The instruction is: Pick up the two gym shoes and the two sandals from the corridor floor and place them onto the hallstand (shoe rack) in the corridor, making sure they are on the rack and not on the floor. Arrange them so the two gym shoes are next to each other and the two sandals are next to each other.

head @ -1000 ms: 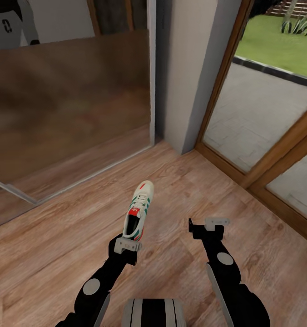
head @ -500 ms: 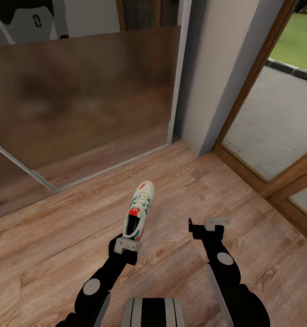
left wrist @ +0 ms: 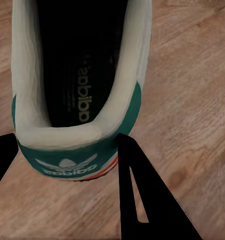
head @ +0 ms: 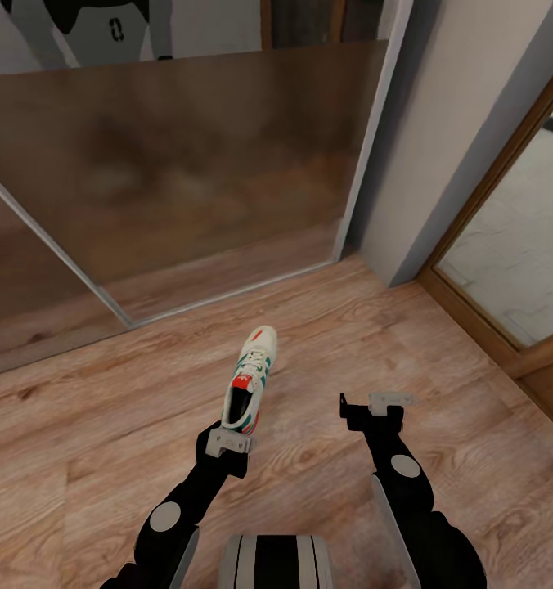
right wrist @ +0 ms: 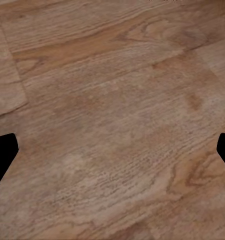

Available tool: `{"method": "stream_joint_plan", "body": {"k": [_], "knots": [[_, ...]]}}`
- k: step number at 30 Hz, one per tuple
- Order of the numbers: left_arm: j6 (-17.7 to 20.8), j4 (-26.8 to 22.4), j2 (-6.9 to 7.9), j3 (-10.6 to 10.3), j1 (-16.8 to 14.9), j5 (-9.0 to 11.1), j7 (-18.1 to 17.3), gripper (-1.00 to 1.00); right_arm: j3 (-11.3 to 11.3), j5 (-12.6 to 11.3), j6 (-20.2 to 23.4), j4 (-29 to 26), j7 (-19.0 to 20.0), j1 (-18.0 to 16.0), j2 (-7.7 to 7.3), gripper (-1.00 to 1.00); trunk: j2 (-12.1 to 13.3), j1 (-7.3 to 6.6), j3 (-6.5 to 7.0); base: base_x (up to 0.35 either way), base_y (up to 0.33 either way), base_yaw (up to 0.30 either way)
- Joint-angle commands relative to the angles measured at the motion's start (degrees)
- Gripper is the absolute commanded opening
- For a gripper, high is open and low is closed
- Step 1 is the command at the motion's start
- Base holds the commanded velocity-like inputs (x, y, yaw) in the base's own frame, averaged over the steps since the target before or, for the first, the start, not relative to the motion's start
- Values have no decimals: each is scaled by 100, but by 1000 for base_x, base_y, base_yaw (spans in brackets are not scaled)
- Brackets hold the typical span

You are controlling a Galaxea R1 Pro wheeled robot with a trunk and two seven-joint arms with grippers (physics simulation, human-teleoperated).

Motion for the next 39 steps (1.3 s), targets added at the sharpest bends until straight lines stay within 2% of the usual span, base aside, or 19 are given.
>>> {"method": "stream_joint_plan", "body": {"k": [1, 39], "knots": [[30, -8, -1, 5, -2, -54, -39, -100, 7, 26, 42, -8, -24, -1, -3, 100, -2, -1, -8, 0, 0, 248], [30, -5, -3, -12, -3, -54, -38, -100, 7, 26, 42, -8, -24, -2, -1, 100, -2, -1, -153, 0, 0, 272]]}}
